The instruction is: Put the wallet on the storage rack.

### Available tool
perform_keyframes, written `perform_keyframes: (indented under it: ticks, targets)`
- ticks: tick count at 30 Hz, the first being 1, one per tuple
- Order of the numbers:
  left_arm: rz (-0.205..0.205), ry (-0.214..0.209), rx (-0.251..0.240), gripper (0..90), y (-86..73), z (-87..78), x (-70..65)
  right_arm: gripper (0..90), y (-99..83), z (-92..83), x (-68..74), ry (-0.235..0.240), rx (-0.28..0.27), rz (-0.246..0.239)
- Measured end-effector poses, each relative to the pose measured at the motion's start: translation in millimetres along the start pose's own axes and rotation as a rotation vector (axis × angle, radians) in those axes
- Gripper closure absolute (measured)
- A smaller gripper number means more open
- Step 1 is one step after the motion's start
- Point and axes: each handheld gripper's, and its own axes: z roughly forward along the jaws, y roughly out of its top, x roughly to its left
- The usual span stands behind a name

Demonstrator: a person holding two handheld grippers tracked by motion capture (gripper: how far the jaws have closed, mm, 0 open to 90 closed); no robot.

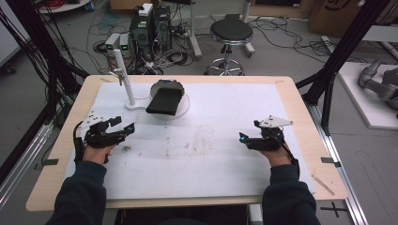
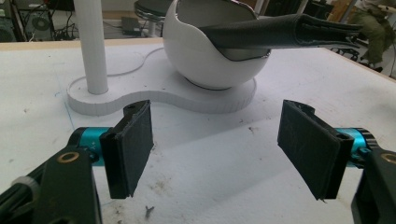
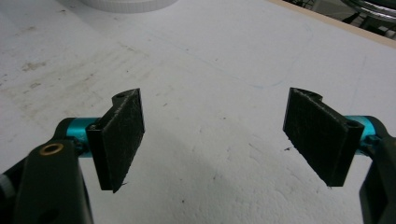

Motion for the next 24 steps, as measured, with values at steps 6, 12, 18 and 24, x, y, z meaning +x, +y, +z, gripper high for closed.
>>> perform_keyframes:
  ticks: [6, 12, 18, 24]
  targets:
    - [0.004, -0.003, 0.003, 26.6, -0.4, 0.1, -1.4, 20.9, -1.7, -4.2, -3.6, -0.021, -0.008, 0.005]
    - [0.002, -0.004, 0.004, 26.6, -0.4, -0.3, -0.5, 20.9, -1.6, -7.0, -4.9, -0.038, -0.023, 0.008]
    - [0.0, -0.002, 0.005, 26.6, -1.0, 1.1, 0.2, 20.9, -1.6, -6.3, -6.2, -0.046, -0.029, 0.005]
    - [0.003, 0.003, 0.012, 26.9, -1.7, 2.8, -0.3, 20.9, -2.6, -5.2, -8.6, -0.049, -0.025, 0.013]
